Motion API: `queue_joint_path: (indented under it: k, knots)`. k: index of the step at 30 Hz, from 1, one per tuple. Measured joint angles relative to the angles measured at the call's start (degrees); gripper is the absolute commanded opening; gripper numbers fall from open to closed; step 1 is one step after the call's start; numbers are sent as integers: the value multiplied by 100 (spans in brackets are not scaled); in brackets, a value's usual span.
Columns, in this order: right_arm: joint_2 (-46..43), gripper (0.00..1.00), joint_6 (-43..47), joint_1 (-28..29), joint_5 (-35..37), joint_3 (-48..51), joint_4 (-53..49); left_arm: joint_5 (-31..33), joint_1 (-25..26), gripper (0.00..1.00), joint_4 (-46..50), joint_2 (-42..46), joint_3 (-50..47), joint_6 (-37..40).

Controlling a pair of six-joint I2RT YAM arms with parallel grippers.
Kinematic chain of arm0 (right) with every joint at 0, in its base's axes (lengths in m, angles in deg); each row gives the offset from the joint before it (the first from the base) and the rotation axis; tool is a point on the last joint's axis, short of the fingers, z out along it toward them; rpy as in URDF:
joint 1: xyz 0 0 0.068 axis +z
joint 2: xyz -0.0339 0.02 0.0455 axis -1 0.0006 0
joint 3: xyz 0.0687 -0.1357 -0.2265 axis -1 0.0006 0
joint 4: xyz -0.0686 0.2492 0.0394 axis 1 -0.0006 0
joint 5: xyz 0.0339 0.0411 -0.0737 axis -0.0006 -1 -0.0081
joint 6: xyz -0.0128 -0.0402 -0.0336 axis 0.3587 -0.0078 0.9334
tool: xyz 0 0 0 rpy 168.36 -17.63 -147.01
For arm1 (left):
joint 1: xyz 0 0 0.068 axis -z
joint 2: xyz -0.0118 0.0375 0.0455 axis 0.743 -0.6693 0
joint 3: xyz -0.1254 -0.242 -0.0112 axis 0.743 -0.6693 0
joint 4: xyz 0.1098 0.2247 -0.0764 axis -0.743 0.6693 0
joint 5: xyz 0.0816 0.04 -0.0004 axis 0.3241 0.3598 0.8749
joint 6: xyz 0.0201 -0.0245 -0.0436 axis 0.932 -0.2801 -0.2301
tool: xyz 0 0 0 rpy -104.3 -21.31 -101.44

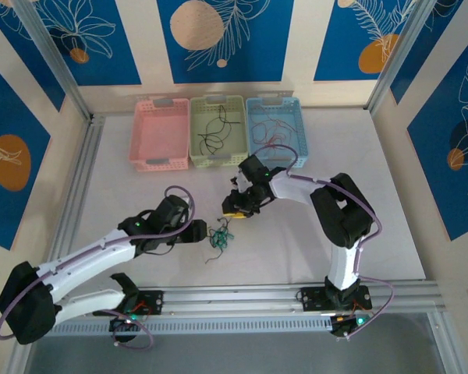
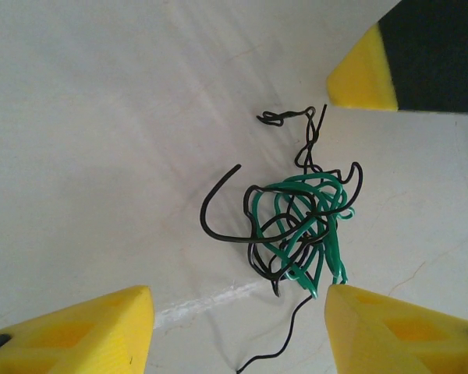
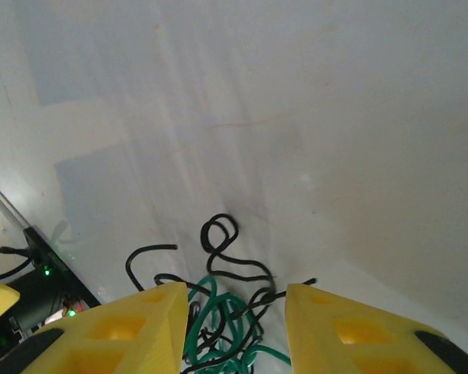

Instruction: Untangle the cables

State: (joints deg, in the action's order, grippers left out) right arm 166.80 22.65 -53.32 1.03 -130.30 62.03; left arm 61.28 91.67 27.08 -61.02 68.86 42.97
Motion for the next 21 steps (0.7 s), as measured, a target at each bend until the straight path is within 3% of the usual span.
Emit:
queue_joint_path:
  k: [8,16,19,21]
  knots:
    - [393,38,-7,326,-144,-483,-122,66,-160,60,214,308,-9,122]
    - [715,26,15,481,-170,-857,-330,81,-240,60,376,691,-37,157]
    - [706,28,55,505,-98,-911,-409,50,-245,60,369,708,-140,155]
    - [649,36,101,505,-2,-916,-466,4,-249,60,367,706,-221,155]
